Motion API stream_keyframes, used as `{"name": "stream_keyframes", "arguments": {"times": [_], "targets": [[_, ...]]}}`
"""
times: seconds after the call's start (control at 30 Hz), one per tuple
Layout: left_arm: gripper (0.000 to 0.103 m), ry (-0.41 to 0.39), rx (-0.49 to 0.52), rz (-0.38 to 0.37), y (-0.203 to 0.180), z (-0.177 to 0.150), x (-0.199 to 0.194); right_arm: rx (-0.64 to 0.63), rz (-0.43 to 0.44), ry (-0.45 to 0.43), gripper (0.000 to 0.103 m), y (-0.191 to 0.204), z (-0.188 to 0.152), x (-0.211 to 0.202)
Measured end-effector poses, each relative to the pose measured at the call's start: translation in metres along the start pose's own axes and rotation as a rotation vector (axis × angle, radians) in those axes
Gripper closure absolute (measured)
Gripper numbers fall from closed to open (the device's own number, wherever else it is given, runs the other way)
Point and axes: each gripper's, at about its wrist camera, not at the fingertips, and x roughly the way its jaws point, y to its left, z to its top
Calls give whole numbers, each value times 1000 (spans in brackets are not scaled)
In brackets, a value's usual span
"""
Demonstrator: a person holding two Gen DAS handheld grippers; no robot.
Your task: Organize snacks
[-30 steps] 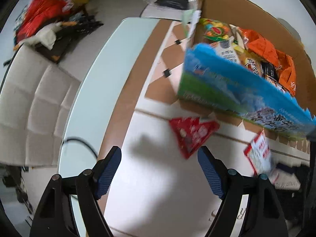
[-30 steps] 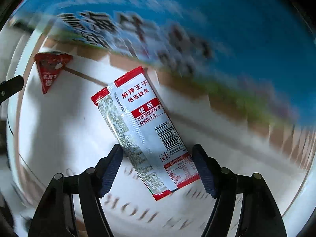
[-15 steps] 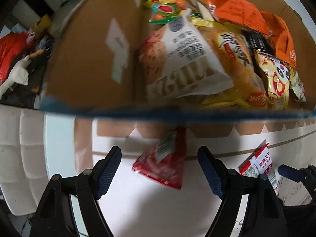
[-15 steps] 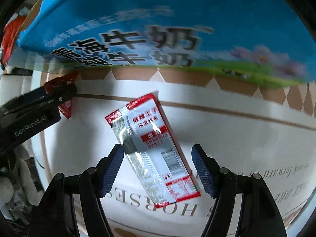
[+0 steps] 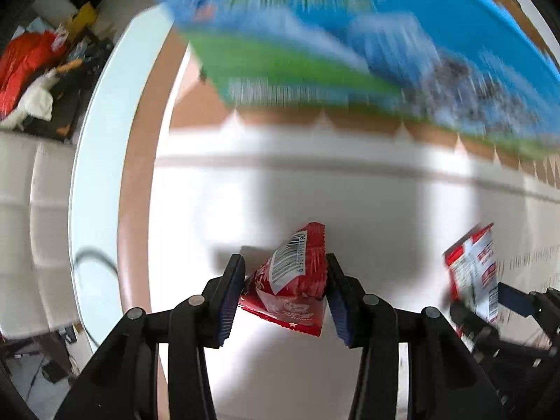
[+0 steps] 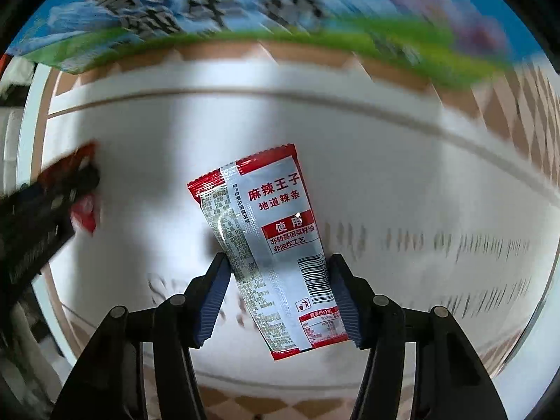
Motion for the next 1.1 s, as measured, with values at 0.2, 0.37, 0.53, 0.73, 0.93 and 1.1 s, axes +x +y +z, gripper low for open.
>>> {"name": "stream_keyframes", "arguments": {"times": [0.2, 0.37, 0.53, 0.73, 0.93, 1.1], "targets": [[60, 59, -23, -2, -5, -44, -2, 84, 30, 42, 43, -30, -23, 7], [61, 88, -19, 1, -12, -64, -5, 133, 61, 83, 44, -38, -5, 10], [60, 95, -1, 17, -22, -81, -6, 167, 83, 111, 42, -48, -4, 12], [60, 91, -4, 34, -34, -77, -8, 162, 65, 102, 30, -34, 2, 12], [59, 70, 2, 52, -38, -77, -14, 144, 1, 84, 30, 6, -15, 10], [65, 53, 5, 42, -37, -80, -16, 152, 0, 64, 47, 0, -44, 6]]}}
